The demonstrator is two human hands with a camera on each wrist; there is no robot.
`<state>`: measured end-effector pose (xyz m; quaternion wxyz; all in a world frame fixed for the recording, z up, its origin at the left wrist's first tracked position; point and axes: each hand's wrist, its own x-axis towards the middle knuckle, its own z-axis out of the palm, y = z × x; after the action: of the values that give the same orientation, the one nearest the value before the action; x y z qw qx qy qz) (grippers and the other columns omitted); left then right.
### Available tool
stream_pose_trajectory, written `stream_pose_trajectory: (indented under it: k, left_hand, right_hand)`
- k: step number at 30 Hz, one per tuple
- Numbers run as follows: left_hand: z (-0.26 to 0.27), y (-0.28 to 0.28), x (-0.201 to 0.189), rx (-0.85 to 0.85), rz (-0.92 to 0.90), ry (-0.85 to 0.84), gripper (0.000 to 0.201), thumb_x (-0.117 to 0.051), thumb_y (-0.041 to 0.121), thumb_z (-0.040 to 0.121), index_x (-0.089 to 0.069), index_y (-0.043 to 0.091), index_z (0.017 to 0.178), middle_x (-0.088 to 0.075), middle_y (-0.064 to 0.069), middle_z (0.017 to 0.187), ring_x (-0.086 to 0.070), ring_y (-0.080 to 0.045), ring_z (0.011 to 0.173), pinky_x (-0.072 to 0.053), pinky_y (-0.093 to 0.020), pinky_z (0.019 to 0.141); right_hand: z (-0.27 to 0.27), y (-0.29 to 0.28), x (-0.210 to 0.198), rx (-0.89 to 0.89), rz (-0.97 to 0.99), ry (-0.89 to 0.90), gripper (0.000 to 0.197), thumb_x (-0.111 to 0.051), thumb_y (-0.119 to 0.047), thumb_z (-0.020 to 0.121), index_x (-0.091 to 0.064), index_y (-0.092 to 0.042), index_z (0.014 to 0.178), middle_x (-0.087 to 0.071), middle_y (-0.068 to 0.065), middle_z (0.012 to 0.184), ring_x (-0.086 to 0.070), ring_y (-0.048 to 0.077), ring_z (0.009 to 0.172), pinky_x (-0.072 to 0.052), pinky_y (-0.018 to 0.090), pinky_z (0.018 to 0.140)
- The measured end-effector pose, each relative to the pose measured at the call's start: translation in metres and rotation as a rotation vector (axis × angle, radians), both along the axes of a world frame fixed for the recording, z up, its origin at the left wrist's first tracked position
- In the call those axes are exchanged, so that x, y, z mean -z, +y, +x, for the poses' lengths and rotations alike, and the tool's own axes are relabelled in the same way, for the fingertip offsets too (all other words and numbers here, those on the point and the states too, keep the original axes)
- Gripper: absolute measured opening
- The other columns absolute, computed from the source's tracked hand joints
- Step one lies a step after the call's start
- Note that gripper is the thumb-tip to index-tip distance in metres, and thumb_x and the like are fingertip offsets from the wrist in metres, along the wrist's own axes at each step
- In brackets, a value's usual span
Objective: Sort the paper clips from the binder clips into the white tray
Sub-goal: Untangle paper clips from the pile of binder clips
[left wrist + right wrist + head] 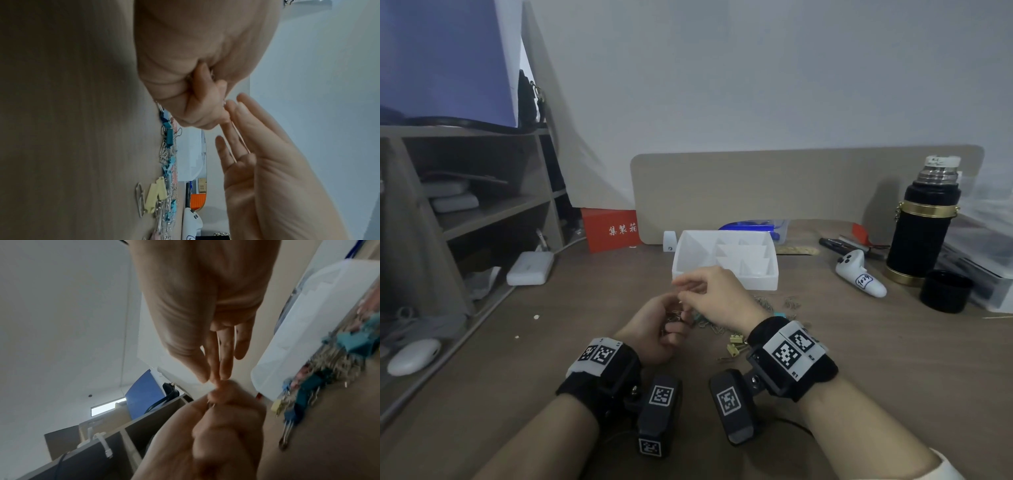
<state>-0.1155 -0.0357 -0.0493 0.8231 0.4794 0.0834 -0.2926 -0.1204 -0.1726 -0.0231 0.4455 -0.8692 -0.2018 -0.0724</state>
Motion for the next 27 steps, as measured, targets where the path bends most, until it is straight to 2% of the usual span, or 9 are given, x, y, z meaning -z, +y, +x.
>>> stream_pose_trajectory:
  k: [3, 7, 10, 12, 15, 18, 19, 23, 27]
  left_hand:
    - [0.001, 0.000, 0.000, -0.036, 0.028, 0.002, 0.031, -0.040, 0.021, 0.094, -0.043, 0.017, 0.064, -0.038, 0.006, 0.048, -0.023, -0.002, 0.027, -0.008, -0.014, 0.026]
    - [0.002, 0.001, 0.001, -0.069, 0.031, -0.002, 0.037, -0.039, 0.027, 0.098, -0.038, 0.020, 0.061, -0.034, 0.008, 0.045, -0.020, -0.002, 0.026, -0.006, -0.014, 0.026]
    - [0.001, 0.003, 0.001, -0.097, 0.048, -0.020, 0.041, -0.041, 0.033, 0.099, -0.038, 0.022, 0.059, -0.036, 0.009, 0.044, -0.021, -0.001, 0.026, -0.007, -0.013, 0.027]
    - [0.003, 0.003, 0.001, -0.116, 0.051, -0.030, 0.042, -0.042, 0.035, 0.099, -0.038, 0.022, 0.059, -0.037, 0.009, 0.043, -0.021, -0.001, 0.026, -0.008, -0.013, 0.027]
    - [0.007, 0.002, 0.003, -0.149, 0.045, -0.039, 0.041, -0.042, 0.036, 0.099, -0.037, 0.022, 0.061, -0.034, 0.010, 0.041, -0.021, -0.001, 0.026, -0.008, -0.013, 0.026]
    - [0.012, 0.001, 0.006, -0.176, 0.056, -0.041, 0.041, -0.043, 0.039, 0.099, -0.036, 0.023, 0.061, -0.029, 0.010, 0.042, -0.020, -0.001, 0.026, -0.009, -0.013, 0.024]
    - [0.013, 0.001, 0.007, -0.180, 0.057, -0.040, 0.041, -0.044, 0.039, 0.098, -0.036, 0.023, 0.061, -0.028, 0.010, 0.043, -0.020, -0.001, 0.027, -0.009, -0.013, 0.024]
    - [0.017, 0.001, 0.011, -0.168, 0.057, -0.036, 0.041, -0.043, 0.041, 0.098, -0.036, 0.023, 0.062, -0.029, 0.009, 0.045, -0.021, -0.001, 0.027, -0.011, -0.013, 0.023]
    - [0.016, 0.000, 0.011, -0.146, 0.076, -0.028, 0.041, -0.043, 0.040, 0.098, -0.037, 0.022, 0.062, -0.031, 0.009, 0.043, -0.021, -0.001, 0.027, -0.011, -0.013, 0.024]
  right_hand:
    - [0.005, -0.014, -0.005, 0.112, -0.007, -0.035, 0.025, -0.057, -0.018, 0.094, -0.067, -0.018, 0.117, -0.068, -0.002, 0.112, -0.060, 0.006, 0.094, -0.048, 0.021, 0.086]
    - [0.015, -0.034, -0.013, 0.210, 0.135, 0.025, 0.018, -0.059, -0.014, 0.092, -0.068, -0.018, 0.108, -0.067, -0.003, 0.110, -0.060, 0.009, 0.100, -0.046, 0.022, 0.083]
    - [0.020, -0.042, -0.021, 0.229, 0.248, 0.031, 0.014, -0.059, -0.013, 0.091, -0.068, -0.020, 0.100, -0.069, -0.004, 0.102, -0.062, 0.008, 0.095, -0.044, 0.017, 0.073]
    - [0.025, -0.046, -0.022, 0.251, 0.255, 0.041, 0.013, -0.059, -0.012, 0.091, -0.067, -0.020, 0.098, -0.068, -0.004, 0.102, -0.060, 0.009, 0.095, -0.044, 0.020, 0.075]
    - [0.038, -0.047, -0.016, 0.278, 0.153, 0.105, 0.014, -0.060, -0.012, 0.089, -0.068, -0.019, 0.099, -0.065, -0.002, 0.107, -0.059, 0.013, 0.101, -0.047, 0.029, 0.088]
    - [0.048, -0.042, -0.008, 0.216, -0.011, 0.196, 0.022, -0.061, -0.011, 0.089, -0.068, -0.014, 0.109, -0.063, 0.000, 0.112, -0.058, 0.015, 0.100, -0.046, 0.022, 0.075]
    - [0.051, -0.040, -0.007, 0.193, -0.066, 0.210, 0.024, -0.060, -0.011, 0.089, -0.068, -0.013, 0.112, -0.063, 0.001, 0.113, -0.058, 0.015, 0.100, -0.047, 0.023, 0.075]
    - [0.061, -0.031, -0.003, 0.186, -0.217, 0.223, 0.031, -0.051, -0.005, 0.091, -0.065, -0.013, 0.117, -0.062, 0.005, 0.123, -0.056, 0.022, 0.113, -0.046, 0.035, 0.100]
    - [0.063, -0.027, 0.004, 0.090, -0.368, 0.333, 0.052, -0.044, 0.006, 0.087, -0.053, -0.016, 0.133, -0.053, 0.005, 0.135, -0.050, 0.025, 0.123, -0.046, 0.036, 0.100]
